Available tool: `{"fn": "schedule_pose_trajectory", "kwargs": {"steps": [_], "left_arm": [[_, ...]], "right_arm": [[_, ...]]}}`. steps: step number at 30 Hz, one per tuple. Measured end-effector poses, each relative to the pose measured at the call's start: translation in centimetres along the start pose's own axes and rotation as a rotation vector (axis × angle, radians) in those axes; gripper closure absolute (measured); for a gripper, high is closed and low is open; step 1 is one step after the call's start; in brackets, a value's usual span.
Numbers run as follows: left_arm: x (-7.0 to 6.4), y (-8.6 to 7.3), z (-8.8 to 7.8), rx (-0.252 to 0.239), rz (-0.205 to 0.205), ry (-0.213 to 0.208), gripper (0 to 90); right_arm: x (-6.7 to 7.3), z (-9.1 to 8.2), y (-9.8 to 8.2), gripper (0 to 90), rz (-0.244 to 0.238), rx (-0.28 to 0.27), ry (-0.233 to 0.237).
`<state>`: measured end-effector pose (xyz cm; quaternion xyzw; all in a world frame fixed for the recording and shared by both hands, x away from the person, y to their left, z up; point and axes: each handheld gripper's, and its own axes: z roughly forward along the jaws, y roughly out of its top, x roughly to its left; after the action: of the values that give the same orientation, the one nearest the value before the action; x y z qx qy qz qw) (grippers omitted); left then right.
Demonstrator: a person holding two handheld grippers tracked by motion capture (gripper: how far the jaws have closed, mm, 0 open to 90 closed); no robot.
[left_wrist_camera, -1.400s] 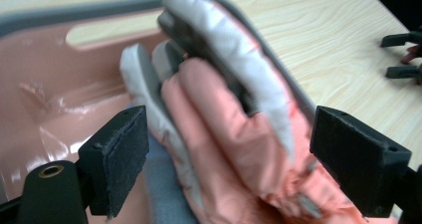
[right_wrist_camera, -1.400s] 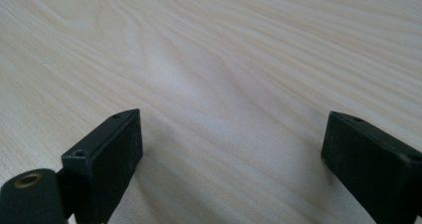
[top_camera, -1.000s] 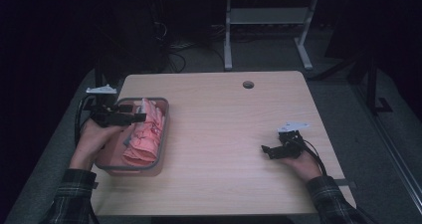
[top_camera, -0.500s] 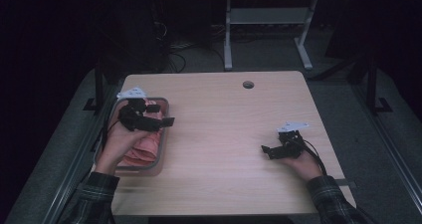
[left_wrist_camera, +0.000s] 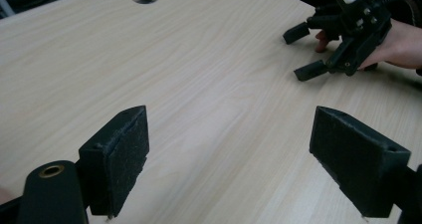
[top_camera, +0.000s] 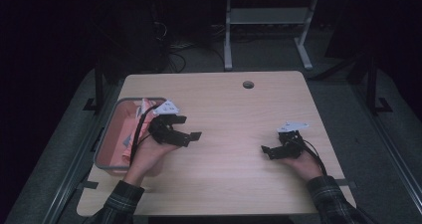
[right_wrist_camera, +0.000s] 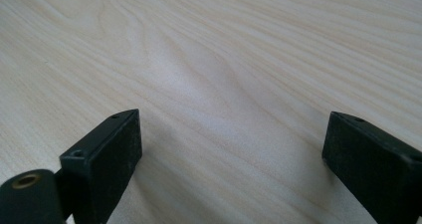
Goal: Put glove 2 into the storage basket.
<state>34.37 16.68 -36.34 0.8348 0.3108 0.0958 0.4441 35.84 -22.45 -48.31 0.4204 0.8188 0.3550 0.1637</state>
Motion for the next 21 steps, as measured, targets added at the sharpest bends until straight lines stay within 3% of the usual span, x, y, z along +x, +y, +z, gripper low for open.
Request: {"fn": "schedule_pose_trajectory", "kwargs": {"steps": [11,21], "left_arm": [[-3.6,-2.2,4.4,0.054,0.065,0.001,15.2],[-4.2,-4.6,7.6,0.107,0.092,-0.023,15.2]], "right_arm": [[0.0,0.0,0.0,8.0,-0.004,0.0,0.002],[0.0,0.0,0.0,8.0,-0.001,0.003,0.003]]}}
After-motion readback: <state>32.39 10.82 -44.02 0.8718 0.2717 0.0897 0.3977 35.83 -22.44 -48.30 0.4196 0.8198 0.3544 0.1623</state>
